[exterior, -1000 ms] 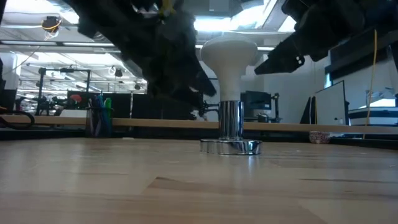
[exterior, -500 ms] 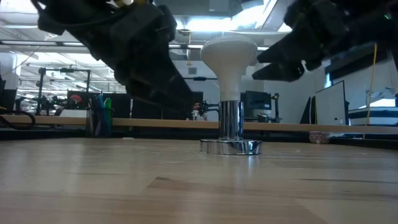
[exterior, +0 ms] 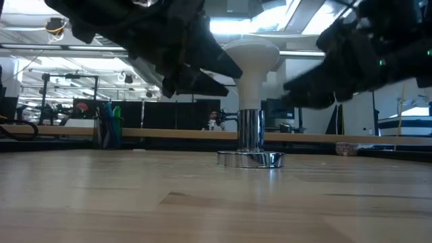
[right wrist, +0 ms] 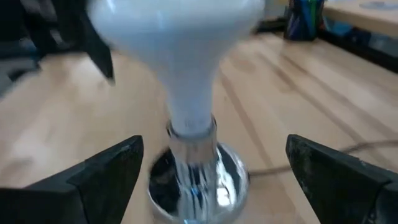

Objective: Screw lightbulb
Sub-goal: Insert the lightbulb into the lamp

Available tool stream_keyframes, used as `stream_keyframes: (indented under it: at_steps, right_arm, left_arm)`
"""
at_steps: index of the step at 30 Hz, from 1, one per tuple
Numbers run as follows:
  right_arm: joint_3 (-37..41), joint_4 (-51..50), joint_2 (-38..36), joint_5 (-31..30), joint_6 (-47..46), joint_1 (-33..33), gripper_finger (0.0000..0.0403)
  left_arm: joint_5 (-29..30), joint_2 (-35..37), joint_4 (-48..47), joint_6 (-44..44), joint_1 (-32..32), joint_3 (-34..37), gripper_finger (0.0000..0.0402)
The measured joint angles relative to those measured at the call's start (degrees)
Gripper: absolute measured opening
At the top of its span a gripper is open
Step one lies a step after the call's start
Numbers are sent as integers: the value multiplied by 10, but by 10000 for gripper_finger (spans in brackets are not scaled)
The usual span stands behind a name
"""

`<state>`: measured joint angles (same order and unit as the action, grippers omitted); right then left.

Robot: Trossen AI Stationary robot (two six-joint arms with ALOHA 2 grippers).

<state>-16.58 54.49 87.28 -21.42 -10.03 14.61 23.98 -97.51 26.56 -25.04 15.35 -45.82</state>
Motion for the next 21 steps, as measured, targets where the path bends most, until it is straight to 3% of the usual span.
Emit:
stream_keyframes:
  at_steps: [7,21]
  right_arm:
    - [-4,121,94,0,1,0,396]
    - [-93,20,119,2,-49,0,396]
  left_arm:
    - [-2,-4,2,8,-21,0,260]
    - [-41,-29,30,32,-27,0,260]
